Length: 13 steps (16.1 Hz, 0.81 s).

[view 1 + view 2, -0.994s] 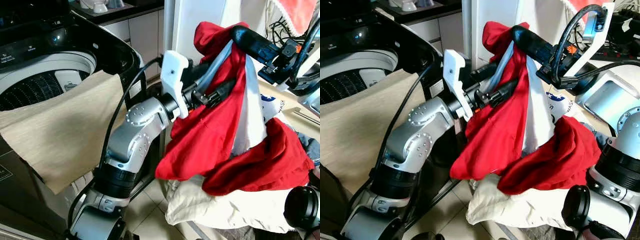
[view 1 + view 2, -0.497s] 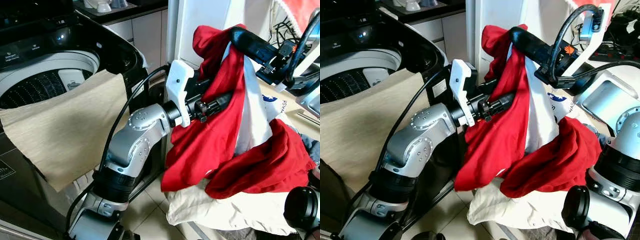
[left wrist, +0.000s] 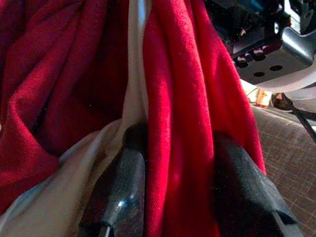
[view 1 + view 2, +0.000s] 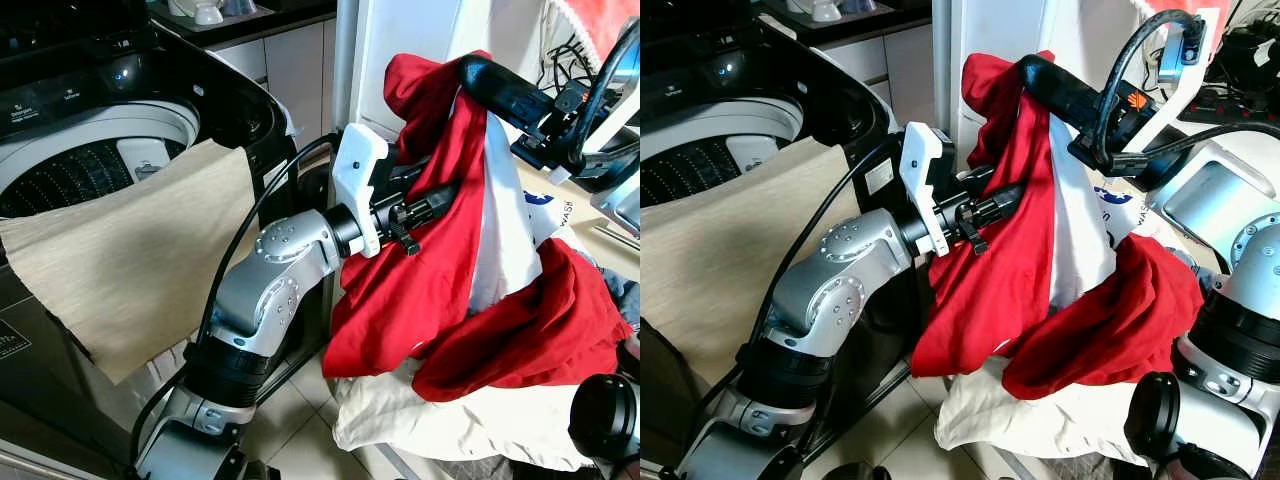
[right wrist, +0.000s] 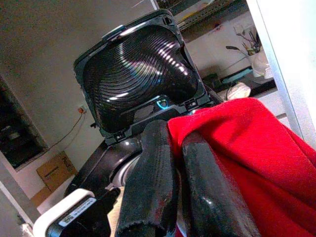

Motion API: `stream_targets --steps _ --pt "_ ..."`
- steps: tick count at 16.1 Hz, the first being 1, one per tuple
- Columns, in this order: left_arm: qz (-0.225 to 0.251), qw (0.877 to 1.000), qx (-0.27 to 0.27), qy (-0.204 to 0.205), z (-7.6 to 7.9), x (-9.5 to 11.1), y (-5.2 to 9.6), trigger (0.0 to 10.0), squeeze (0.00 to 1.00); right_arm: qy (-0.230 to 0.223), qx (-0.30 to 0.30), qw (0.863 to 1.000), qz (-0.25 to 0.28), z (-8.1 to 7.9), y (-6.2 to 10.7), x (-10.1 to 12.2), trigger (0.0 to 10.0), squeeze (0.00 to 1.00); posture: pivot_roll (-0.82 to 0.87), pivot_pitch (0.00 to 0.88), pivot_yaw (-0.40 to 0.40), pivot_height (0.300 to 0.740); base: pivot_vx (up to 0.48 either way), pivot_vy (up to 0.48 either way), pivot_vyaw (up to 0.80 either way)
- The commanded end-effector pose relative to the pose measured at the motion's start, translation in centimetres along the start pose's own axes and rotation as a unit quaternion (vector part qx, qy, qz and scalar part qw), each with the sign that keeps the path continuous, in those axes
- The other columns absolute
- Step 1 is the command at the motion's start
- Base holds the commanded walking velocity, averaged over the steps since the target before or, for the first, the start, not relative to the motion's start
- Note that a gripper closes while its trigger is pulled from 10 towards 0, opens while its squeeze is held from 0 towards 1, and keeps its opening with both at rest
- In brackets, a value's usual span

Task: Clothes washing

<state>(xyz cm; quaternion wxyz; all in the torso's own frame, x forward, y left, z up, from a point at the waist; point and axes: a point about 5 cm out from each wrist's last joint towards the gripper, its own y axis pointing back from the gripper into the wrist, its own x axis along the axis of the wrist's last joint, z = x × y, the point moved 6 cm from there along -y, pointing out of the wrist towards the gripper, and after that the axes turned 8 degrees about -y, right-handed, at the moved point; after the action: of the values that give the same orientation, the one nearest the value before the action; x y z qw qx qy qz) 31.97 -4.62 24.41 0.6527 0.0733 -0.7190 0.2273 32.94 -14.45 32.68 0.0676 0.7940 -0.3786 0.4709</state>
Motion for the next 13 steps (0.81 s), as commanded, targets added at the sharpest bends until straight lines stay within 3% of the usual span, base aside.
stream_targets --steps 1,9,10,11,12,13 --pt "0.005 1.0 -0.009 -0.006 0.3 0.5 0.0 0.0 0.0 0.019 0.018 1.0 0.01 -1.1 0.0 0.5 0.0 0.0 -0.15 0.0 0.026 0.74 0.0 0.0 0.0" --pt "0.023 0.999 0.035 -0.004 -1.5 1.2 0.3 0.0 0.0 0.034 0.001 0.999 0.014 -0.7 0.1 0.3 0.0 0.0 -0.15 0.0 0.034 0.74 0.0 0.0 0.0" --pt "0.026 0.999 0.038 -0.003 -1.6 1.3 0.4 0.0 0.0 0.037 0.005 0.999 0.017 -0.8 0.1 0.3 0.9 0.0 -0.15 0.0 0.035 0.74 0.0 0.0 0.0" --pt "0.026 0.999 0.038 -0.003 -1.6 1.3 0.4 0.0 0.0 0.037 0.005 0.999 0.017 -0.8 0.1 0.3 0.9 0.0 -0.15 0.0 0.035 0.74 0.0 0.0 0.0" --pt "0.03 0.999 0.044 -0.004 -1.9 1.5 0.6 0.0 0.0 0.039 0.009 0.999 0.017 -0.9 0.1 0.1 3.6 0.0 -0.15 0.0 0.038 0.74 0.0 0.0 0.0" --pt "0.033 0.998 0.049 -0.005 -2.1 1.6 0.7 0.0 0.0 0.042 0.008 0.999 0.016 -0.9 0.1 0.0 10.0 0.28 -0.15 0.0 0.038 0.74 0.0 0.0 0.0"
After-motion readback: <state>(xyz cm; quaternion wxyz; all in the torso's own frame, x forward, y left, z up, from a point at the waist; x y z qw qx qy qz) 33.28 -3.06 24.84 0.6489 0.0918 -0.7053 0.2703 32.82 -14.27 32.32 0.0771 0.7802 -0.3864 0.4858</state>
